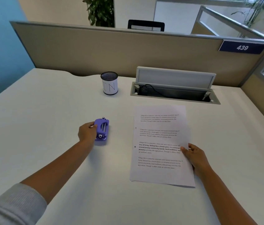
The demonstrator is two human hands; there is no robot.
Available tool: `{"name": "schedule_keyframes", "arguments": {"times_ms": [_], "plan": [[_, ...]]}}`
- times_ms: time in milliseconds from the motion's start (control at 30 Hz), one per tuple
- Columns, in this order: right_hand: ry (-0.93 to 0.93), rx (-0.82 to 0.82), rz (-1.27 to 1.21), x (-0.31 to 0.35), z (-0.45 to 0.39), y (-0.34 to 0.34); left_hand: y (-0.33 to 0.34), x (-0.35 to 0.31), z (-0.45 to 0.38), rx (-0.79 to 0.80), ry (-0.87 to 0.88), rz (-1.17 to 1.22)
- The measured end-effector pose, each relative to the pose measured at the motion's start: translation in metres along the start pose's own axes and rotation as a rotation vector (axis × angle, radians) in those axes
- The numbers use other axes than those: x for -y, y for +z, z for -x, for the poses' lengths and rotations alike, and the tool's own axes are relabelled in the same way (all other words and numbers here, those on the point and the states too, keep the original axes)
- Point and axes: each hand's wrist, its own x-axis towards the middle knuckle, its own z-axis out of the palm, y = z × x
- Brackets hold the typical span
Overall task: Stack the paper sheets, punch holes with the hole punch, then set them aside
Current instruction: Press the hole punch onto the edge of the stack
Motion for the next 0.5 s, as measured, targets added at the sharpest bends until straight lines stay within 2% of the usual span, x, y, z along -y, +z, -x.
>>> {"name": "schedule_keyframes", "arguments": {"times_ms": [200,500], "plan": [[-0.022,0.003,-0.007,0.002,0.001,0.003,-0.034,0.011,-0.024,-0.093,-0.063,0.02],[0.023,0.025,-0.095,0.002,0.005,-0.005,-0.057,0.016,-0.041,-0.073,-0.029,-0.102]]}}
